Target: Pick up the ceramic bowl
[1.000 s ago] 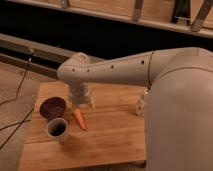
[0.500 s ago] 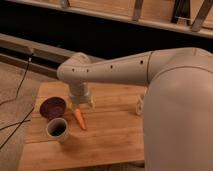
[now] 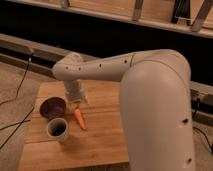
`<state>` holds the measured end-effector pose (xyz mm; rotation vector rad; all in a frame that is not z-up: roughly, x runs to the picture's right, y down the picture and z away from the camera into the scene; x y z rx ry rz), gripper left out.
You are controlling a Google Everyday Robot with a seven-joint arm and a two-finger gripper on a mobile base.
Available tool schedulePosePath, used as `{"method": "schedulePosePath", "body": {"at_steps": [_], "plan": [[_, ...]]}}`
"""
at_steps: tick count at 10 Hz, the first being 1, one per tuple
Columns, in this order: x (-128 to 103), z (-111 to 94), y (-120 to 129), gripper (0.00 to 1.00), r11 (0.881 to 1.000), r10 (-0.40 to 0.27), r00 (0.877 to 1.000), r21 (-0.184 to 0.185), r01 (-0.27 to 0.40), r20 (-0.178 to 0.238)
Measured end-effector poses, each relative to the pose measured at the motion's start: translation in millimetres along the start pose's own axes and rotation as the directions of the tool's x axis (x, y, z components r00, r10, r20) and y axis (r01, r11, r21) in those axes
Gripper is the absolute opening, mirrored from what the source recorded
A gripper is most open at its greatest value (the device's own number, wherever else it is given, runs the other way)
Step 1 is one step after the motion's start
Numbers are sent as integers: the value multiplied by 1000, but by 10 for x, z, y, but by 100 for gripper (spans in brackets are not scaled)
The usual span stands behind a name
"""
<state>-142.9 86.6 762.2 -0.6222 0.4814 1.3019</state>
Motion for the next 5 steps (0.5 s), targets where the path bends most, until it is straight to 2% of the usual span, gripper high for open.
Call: {"method": "schedulePosePath", "body": {"at_steps": [1, 3, 5], "plan": [[-198, 100, 44, 65, 1000, -7, 1000, -15, 7, 11], [-449, 319, 86, 65, 999, -12, 1000, -35, 12, 9], [-588, 522, 170, 65, 998, -27, 1000, -58, 26, -7]]}}
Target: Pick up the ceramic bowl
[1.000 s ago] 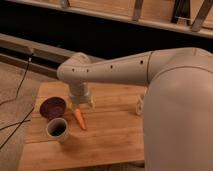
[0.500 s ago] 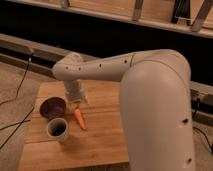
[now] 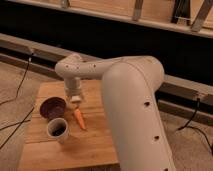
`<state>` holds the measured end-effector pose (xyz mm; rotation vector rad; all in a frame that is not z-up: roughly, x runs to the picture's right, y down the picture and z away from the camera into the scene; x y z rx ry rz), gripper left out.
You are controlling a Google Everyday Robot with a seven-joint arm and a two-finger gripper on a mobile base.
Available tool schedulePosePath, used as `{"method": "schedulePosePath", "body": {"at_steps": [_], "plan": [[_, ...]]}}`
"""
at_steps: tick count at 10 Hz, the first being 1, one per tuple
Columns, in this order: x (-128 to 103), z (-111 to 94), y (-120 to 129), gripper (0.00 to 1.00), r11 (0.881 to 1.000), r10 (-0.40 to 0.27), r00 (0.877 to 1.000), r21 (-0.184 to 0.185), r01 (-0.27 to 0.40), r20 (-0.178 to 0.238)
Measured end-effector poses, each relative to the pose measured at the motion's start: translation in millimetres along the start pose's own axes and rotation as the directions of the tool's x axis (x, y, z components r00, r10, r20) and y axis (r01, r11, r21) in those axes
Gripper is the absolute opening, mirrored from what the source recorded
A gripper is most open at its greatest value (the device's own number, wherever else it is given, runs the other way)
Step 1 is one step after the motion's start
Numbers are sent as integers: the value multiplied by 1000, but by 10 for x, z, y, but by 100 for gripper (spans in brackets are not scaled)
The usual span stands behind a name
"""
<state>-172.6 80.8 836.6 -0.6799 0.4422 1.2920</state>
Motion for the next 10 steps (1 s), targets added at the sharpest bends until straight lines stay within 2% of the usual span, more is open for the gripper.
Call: {"method": "schedulePosePath", "body": {"at_steps": [1, 4, 5, 6, 9, 10], "plan": [[-75, 154, 104, 65, 999, -25, 1000, -21, 25, -17], [-191, 331, 400, 65, 994, -99, 994, -60, 96, -44], [-212, 353, 431, 65, 992, -110, 993, -64, 107, -49], [-233, 391, 454, 65, 991, -126, 990, -61, 122, -57], [-220, 561, 421, 65, 988, -152, 984, -24, 150, -93], [-218, 611, 414, 62, 988, -154, 983, -18, 153, -103]]}}
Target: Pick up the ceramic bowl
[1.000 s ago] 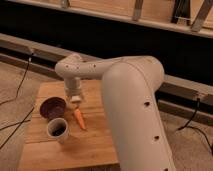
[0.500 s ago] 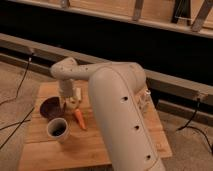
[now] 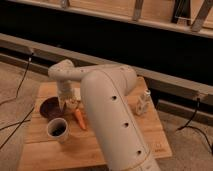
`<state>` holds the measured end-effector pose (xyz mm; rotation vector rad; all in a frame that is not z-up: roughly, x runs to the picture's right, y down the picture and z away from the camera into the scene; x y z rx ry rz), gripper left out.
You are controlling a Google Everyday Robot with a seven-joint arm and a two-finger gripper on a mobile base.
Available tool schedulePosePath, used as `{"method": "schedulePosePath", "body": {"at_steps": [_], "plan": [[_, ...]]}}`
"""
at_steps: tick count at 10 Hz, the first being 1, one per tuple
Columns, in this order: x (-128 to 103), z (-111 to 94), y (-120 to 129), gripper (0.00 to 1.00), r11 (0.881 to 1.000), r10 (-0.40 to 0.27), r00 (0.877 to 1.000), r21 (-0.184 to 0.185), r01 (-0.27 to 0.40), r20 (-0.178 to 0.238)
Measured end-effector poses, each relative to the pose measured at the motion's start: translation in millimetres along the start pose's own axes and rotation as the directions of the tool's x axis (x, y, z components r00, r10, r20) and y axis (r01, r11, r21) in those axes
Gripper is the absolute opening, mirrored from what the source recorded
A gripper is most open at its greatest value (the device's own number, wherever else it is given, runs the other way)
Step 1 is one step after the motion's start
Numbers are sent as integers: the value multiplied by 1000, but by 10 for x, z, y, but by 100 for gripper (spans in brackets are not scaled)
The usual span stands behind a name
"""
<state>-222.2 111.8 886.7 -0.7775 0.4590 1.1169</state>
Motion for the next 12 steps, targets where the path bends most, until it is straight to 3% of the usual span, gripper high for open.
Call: {"method": "schedulePosePath", "body": {"at_steps": [2, 6, 7, 12], "plan": [[-16, 70, 17, 43, 1000, -7, 1000, 3, 7, -13], [-96, 5, 47, 4, 1000, -16, 1000, -14, 16, 2], [-112, -39, 42, 0, 1000, -14, 1000, -22, 14, 10], [-150, -248, 22, 0, 998, -6, 999, -66, 9, 40]]}}
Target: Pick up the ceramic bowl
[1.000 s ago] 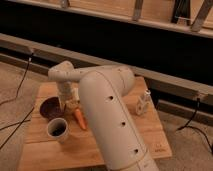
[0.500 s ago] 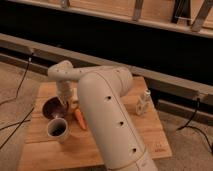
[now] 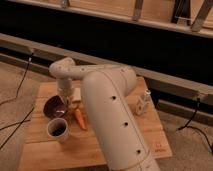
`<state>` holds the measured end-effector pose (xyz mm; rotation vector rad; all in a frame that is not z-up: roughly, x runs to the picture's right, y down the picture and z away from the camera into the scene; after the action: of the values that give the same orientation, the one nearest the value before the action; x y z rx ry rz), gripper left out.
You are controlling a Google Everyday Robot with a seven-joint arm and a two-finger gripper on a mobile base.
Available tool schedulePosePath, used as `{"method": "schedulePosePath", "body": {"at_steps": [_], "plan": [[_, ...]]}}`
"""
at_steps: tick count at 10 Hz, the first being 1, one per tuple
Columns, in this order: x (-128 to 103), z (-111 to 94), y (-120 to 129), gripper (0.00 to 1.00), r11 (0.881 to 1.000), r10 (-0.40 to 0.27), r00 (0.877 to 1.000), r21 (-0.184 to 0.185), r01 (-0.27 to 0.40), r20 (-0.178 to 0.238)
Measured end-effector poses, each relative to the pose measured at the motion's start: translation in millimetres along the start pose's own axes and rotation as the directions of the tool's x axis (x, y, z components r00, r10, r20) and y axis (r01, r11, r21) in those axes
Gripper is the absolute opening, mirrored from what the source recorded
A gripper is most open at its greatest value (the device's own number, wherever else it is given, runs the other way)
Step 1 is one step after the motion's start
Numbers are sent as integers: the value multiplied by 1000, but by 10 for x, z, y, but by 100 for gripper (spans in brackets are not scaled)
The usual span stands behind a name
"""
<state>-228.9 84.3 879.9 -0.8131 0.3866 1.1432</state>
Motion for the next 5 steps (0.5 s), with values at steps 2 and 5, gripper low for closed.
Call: {"method": "schedulePosePath", "body": {"at_steps": [2, 5], "plan": [[-5, -174, 42, 0, 999, -13, 1000, -41, 13, 11], [6, -471, 126, 0, 992, -20, 1000, -121, 23, 24]]}}
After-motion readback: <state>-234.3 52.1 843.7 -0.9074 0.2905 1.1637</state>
